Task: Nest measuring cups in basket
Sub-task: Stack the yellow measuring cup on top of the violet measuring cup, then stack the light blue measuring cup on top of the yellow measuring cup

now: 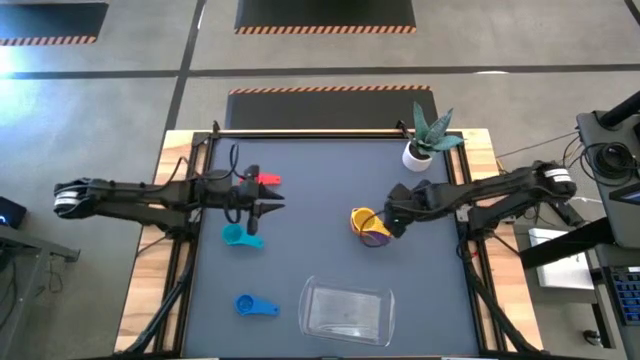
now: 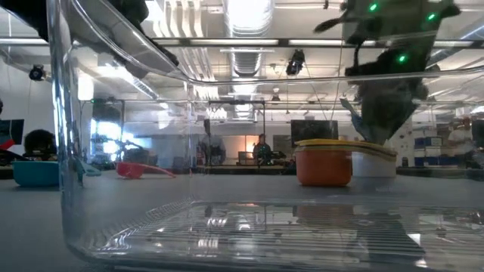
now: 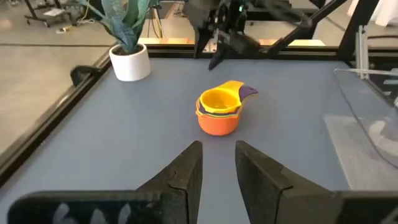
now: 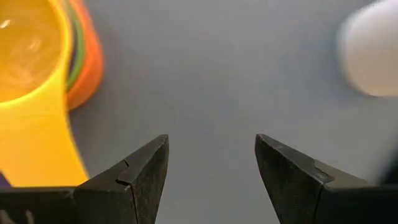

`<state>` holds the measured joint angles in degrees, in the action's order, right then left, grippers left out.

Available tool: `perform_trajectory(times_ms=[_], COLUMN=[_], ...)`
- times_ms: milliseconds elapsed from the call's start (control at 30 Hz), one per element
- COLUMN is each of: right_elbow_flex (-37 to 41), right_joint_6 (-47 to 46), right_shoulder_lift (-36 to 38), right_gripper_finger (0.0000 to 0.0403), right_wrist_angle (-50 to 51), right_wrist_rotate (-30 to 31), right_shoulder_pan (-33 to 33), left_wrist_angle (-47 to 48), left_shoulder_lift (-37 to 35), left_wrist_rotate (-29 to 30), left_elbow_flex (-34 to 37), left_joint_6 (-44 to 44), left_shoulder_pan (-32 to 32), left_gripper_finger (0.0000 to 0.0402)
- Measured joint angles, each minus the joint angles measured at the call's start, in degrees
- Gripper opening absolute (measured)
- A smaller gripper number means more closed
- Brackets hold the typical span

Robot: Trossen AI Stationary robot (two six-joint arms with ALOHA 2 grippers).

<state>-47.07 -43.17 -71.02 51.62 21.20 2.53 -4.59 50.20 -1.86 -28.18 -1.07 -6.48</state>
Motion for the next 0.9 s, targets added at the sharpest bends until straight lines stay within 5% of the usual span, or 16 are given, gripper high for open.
perform_trajectory(times_ms=[433,700,900], right_elbow_flex=[-3.33,-5.05,-5.05], right_joint_6=[1.81,0.86,-0.42], right_shoulder_lift=[-11.25,-9.32,-5.08], right_gripper_finger=[0.0226,0.0226,0.0226], right_wrist_angle=[-8.07,-8.17,-5.70], right_wrist_rotate=[-13.31,-14.18,-13.25], right_shoulder_pan=[1.09,3.89,4.09], left_wrist_angle=[2.76,6.23,18.70], left_shoulder_lift=[-1.54,-1.56,-0.21], left_wrist_rotate=[-0.01,4.46,10.39], left_elbow_flex=[1.63,1.63,-1.18], left_joint_6=[3.14,3.68,7.98], left_shoulder_pan=[0.00,-0.10,-2.64], left_gripper_finger=[0.0077,0.0077,0.0077])
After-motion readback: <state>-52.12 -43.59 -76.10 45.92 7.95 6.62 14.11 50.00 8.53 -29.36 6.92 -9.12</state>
